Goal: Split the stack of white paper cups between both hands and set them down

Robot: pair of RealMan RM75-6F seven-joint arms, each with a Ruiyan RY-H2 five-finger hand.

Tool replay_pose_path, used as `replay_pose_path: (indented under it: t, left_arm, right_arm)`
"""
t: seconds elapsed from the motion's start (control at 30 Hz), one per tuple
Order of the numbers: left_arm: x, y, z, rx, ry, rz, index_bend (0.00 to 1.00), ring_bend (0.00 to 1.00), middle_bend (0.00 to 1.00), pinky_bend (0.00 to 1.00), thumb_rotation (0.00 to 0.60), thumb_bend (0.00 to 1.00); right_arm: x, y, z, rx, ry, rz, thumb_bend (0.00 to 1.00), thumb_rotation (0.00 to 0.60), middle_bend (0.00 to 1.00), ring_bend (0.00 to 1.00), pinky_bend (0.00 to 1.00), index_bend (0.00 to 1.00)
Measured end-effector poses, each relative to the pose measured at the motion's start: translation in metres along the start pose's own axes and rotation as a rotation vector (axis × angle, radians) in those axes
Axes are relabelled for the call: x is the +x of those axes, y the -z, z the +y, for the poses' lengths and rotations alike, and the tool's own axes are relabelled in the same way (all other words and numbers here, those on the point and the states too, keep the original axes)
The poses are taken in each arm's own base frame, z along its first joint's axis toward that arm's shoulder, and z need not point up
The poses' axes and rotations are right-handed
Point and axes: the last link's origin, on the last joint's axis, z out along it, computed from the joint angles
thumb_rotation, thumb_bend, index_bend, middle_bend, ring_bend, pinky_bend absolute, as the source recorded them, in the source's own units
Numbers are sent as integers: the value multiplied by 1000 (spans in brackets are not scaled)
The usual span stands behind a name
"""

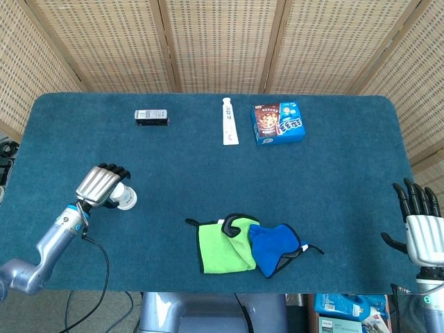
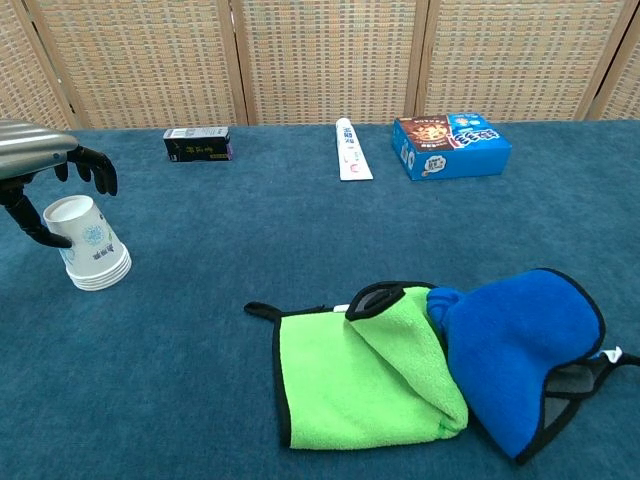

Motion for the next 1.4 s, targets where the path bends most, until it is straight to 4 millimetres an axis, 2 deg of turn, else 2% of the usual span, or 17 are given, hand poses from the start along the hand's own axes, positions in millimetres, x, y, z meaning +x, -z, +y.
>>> replay_pose_path:
  t: [0.33, 0.53, 0.67, 0.87, 1.13, 1.3, 1.4]
  left_arm:
    - [-3, -1, -2, 17, -24, -20, 484, 411, 481, 433, 600, 88]
    - [-3, 0, -5, 39, -25, -9, 510, 431, 505, 448, 600, 88]
    - [2, 2, -8, 55, 59, 17, 512, 432, 506, 448, 600, 87]
    - [12, 5, -8, 55, 361, 67, 521, 440, 512, 451, 600, 87]
    - [24, 5, -5, -10, 914, 125, 523, 442, 514, 451, 600, 88]
    - [28, -4, 6, -82, 1271, 104, 523, 442, 514, 451, 600, 88]
    - [28, -15, 20, -134, 1429, 62, 523, 442, 514, 451, 600, 88]
  right_arm:
    - [-1, -2, 0, 0, -13, -9, 0, 600, 0, 0, 0, 0]
    - [-1, -2, 0, -1, -17, -11, 0, 600, 0, 0, 0, 0]
    - [-1, -1, 0, 1, -15, -11, 0, 600, 0, 0, 0, 0]
    - [-3, -1, -2, 12, -10, -11, 0, 600, 0, 0, 0, 0]
    - [-4, -7, -8, 106, -17, 47, 0, 600, 0, 0, 0, 0]
    - [-7, -17, -13, 245, 6, 107, 16, 600, 0, 0, 0, 6]
    - [-8, -28, -20, 341, 14, 135, 71, 600, 8, 0, 0, 91]
